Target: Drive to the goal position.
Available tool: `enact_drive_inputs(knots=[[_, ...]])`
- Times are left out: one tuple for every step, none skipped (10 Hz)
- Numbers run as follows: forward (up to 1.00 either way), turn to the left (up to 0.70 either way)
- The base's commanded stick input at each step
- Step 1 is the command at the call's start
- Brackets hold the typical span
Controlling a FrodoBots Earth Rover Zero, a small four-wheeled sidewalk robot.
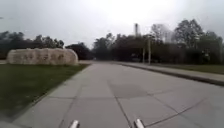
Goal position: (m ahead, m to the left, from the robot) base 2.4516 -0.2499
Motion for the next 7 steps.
enact_drive_inputs(knots=[[0.31,0.00],[0.71,0.00],[1.00,0.00],[1.00,0.00],[1.00,0.00],[1.00,0.00],[1.00,0.00]])
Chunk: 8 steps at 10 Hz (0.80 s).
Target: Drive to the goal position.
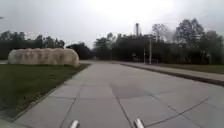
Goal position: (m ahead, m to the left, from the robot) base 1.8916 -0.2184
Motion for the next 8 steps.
enact_drive_inputs(knots=[[1.00,0.00],[1.00,0.00],[1.00,0.00],[1.00,0.00],[1.00,0.01],[1.00,0.03],[1.00,0.15],[1.00,0.37]])
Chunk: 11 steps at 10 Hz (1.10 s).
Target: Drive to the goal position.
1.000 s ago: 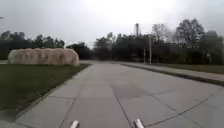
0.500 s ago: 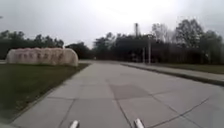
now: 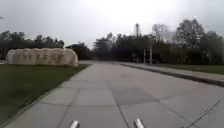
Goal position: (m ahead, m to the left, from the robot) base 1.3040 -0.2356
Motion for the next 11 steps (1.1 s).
enact_drive_inputs(knots=[[1.00,0.40],[1.00,0.38],[1.00,0.33],[1.00,0.27],[1.00,0.22],[1.00,0.16],[1.00,0.11],[1.00,0.06],[1.00,0.00],[1.00,0.00],[1.00,0.00]])
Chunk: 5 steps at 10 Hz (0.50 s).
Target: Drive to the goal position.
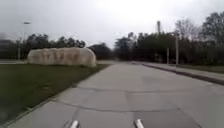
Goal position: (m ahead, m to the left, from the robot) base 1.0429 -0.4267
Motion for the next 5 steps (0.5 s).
enact_drive_inputs(knots=[[1.00,0.00],[0.64,0.00],[0.01,0.00],[0.00,0.00],[0.00,0.00]])
